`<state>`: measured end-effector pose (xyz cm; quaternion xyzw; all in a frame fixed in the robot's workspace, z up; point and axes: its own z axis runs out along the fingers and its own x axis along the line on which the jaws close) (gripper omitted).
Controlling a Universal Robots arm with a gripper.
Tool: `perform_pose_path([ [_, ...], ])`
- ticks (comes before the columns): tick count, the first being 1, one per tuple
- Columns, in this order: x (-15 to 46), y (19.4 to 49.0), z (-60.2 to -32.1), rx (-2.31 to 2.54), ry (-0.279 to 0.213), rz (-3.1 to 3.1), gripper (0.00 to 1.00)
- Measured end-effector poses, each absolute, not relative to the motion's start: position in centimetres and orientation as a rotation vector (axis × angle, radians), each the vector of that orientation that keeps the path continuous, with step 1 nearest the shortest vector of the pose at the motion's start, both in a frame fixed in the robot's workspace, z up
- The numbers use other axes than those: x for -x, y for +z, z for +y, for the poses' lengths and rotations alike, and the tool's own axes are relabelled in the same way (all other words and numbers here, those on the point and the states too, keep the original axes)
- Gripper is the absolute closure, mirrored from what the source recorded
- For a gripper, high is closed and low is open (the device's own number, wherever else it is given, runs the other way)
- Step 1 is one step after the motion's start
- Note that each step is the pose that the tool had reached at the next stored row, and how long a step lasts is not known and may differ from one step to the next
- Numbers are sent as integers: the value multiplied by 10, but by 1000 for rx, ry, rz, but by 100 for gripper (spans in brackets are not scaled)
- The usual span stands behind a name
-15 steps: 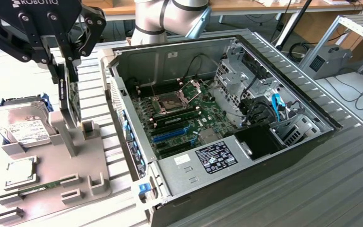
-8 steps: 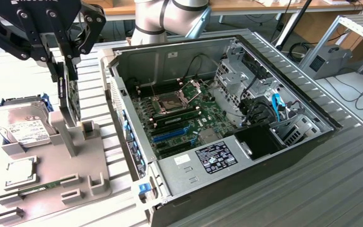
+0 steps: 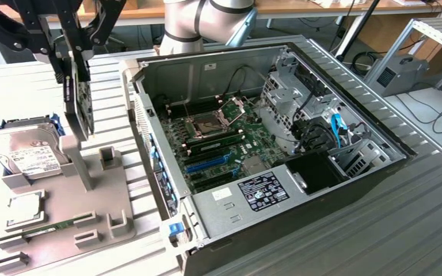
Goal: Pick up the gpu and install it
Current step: 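Pick up the gpu and move the gpu toward the slot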
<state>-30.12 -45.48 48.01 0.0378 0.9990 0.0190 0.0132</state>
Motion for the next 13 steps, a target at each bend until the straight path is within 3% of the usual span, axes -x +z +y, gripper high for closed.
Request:
perform_pose_path([
  [5, 301, 499, -455, -118, 59, 3113, 74],
  [13, 301, 503, -455, -118, 59, 3112, 74],
])
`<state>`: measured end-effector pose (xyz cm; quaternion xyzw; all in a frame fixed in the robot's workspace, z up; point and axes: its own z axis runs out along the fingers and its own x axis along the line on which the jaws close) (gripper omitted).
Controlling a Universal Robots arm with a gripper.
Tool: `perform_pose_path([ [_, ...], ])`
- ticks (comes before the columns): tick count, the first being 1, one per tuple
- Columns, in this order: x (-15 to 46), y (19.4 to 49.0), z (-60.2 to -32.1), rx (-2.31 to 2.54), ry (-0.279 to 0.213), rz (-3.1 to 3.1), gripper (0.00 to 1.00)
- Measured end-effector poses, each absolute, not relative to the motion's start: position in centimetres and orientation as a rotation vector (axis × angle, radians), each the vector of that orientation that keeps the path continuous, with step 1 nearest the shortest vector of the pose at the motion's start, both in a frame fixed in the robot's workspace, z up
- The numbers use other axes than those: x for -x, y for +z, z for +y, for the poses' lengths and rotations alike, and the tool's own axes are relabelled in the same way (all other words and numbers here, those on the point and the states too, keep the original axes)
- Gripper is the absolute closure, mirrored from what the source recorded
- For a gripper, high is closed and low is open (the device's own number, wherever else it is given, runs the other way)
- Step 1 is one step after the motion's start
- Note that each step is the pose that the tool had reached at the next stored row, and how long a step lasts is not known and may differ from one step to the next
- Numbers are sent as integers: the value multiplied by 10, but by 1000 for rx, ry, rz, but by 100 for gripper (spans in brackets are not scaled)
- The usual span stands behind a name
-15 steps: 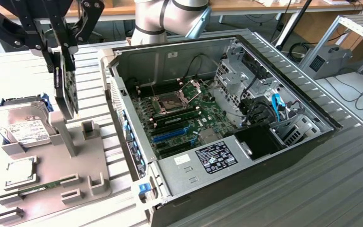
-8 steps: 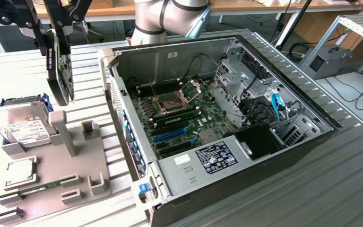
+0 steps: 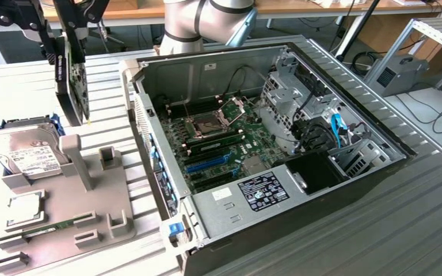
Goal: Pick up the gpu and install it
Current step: 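Pick up the gpu and move the gpu toward the slot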
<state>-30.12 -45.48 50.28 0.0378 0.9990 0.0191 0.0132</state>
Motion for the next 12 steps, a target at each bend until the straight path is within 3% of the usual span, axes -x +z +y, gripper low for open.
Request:
perform_pose_path([
  [12, 301, 502, -455, -118, 59, 3112, 74],
])
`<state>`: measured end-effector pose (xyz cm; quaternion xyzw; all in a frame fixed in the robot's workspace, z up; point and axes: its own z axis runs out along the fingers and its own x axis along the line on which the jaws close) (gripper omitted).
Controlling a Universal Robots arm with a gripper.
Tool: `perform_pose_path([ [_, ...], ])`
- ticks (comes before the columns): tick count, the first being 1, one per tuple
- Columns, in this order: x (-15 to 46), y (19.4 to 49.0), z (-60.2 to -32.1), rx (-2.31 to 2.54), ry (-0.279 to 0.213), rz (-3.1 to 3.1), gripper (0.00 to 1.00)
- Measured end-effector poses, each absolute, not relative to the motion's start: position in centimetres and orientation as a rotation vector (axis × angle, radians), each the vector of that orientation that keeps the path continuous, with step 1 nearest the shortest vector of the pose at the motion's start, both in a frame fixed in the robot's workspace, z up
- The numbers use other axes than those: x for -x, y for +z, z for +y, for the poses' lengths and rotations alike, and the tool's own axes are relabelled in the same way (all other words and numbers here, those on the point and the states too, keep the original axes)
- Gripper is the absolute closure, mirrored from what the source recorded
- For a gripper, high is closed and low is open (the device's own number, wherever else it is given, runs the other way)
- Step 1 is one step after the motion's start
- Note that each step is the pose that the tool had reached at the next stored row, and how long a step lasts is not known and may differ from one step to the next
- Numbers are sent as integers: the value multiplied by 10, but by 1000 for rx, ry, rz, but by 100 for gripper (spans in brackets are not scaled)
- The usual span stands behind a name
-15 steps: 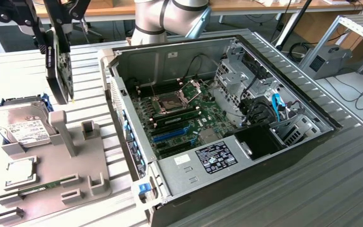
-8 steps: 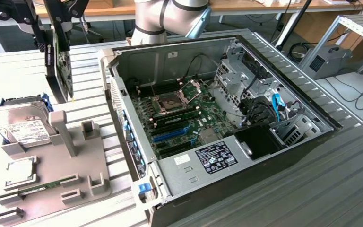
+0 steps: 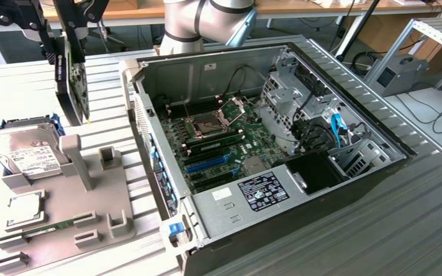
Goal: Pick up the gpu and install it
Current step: 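Pick up the gpu and move the gpu toward the slot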
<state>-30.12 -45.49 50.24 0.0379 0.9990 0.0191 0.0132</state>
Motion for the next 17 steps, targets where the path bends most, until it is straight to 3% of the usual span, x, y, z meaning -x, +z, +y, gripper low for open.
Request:
perform_pose_path([
  [17, 298, 473, -455, -118, 59, 3113, 74],
])
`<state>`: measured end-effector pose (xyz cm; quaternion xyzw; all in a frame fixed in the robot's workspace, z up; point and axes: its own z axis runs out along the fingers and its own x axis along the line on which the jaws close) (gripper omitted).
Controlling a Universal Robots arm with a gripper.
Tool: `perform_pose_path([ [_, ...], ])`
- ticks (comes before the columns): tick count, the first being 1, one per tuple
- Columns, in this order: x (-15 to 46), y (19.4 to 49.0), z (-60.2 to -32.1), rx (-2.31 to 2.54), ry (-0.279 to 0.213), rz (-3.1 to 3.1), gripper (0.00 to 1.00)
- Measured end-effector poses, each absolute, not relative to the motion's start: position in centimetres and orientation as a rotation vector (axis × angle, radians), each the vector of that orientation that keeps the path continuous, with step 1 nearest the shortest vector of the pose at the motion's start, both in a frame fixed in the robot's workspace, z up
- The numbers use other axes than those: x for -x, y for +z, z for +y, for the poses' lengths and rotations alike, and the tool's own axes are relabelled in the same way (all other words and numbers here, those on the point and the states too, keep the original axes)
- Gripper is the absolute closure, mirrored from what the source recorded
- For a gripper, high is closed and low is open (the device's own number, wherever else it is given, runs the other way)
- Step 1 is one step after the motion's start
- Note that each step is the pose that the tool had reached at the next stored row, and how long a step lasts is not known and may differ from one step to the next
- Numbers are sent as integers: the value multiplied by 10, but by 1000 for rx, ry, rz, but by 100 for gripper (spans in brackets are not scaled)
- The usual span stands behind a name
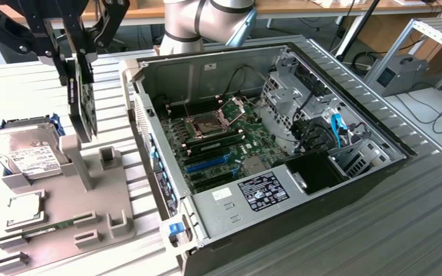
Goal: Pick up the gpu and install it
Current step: 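Pick up the gpu and move the gpu toward the slot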
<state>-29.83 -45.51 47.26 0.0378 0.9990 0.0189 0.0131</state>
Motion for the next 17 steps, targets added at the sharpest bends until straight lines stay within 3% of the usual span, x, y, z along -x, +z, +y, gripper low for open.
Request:
perform_pose_path([
  [17, 298, 440, -455, -118, 59, 3112, 74],
])
